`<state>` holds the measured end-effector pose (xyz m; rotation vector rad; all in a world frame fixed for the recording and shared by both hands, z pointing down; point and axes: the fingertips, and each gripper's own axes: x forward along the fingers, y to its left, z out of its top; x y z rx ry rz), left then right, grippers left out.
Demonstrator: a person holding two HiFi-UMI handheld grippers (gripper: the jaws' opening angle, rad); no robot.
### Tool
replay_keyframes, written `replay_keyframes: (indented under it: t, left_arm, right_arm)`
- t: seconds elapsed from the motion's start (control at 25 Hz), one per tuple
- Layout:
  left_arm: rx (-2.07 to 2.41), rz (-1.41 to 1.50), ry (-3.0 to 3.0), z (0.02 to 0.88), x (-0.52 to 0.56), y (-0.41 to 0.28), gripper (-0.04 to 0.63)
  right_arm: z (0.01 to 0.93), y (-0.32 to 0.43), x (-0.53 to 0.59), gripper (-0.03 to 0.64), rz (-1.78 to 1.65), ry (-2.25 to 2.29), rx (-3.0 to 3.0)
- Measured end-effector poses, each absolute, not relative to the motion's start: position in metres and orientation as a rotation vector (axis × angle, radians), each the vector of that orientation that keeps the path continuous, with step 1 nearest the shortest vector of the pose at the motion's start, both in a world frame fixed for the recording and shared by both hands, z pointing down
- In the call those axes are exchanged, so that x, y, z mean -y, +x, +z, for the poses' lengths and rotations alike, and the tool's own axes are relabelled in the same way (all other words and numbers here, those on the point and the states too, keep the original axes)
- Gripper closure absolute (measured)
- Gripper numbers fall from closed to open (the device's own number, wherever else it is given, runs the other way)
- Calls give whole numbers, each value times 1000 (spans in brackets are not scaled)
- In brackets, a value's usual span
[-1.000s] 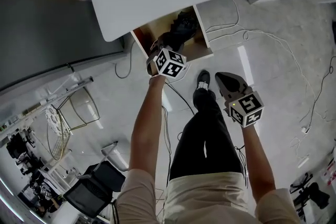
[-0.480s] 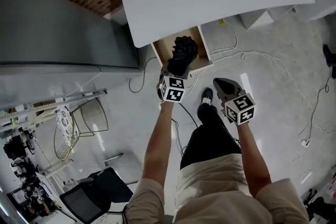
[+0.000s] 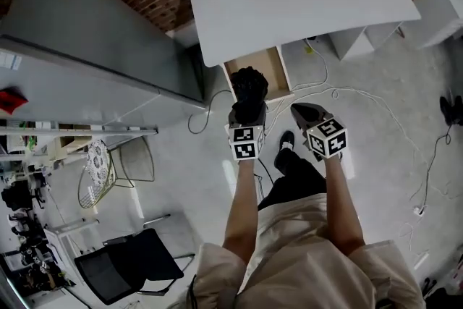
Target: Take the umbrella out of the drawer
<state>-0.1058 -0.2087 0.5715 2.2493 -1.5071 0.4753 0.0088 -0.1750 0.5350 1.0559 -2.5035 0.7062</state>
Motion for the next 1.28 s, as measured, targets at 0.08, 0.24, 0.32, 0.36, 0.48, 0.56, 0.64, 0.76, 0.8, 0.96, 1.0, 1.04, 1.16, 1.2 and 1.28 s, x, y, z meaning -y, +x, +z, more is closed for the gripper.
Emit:
replay_keyframes:
  t: [0.08, 0.24, 0.32, 0.36, 0.48, 0.56, 0.64, 0.76, 0.8, 0.96, 1.0, 1.04, 1.16, 1.2, 1.28]
  left_arm:
    - [1521, 424, 2226, 558, 195, -105, 345]
    - [1547, 362, 2180, 534, 174, -104, 345]
    - [1554, 341, 2167, 524, 164, -104, 345]
    - [1557, 324, 2167, 518, 161, -103, 345]
    - [1563, 259, 2185, 502, 154, -104, 345]
    - [1567, 241, 2191, 498, 145, -108, 345]
    - [1583, 227, 2190, 494, 141, -109, 345]
    - [1603, 203, 2194, 487, 135, -110, 345]
    - [1609, 199, 2196, 485, 132, -112, 345]
    - [1627, 185, 2191, 483, 124, -121, 345]
    - [1628, 185, 2188, 484, 123, -122, 345]
    - [1629, 186, 2185, 486, 121, -124, 345]
    - [1636, 175, 2172, 490, 117, -126, 345]
    - [1638, 168, 2169, 491, 116, -125, 345]
    - [1644, 156, 2166, 491, 117, -123, 345]
  right_arm:
    - [519, 3, 169, 548, 674, 1040, 2540]
    - [493, -5, 154, 548, 657, 1019, 2626]
    - [486, -6, 149, 548, 650, 1002, 2648]
    - [483, -5, 148, 548, 633, 985, 2653]
    - [477, -9, 150, 548, 546, 917, 2644]
    - [476, -10, 147, 548, 507, 896, 2637]
    - [473, -7, 146, 548, 503, 902, 2644]
    - [469, -3, 142, 548, 501, 925, 2644]
    - [467, -3, 139, 548, 498, 930, 2645]
    - [462, -4, 134, 548, 480, 954, 2659]
    - [462, -3, 133, 548, 479, 959, 2658]
    - [462, -2, 131, 548, 476, 963, 2656]
    - [464, 4, 125, 548, 464, 973, 2645]
    - [464, 7, 123, 548, 460, 979, 2643]
    - [464, 12, 122, 548, 448, 982, 2640]
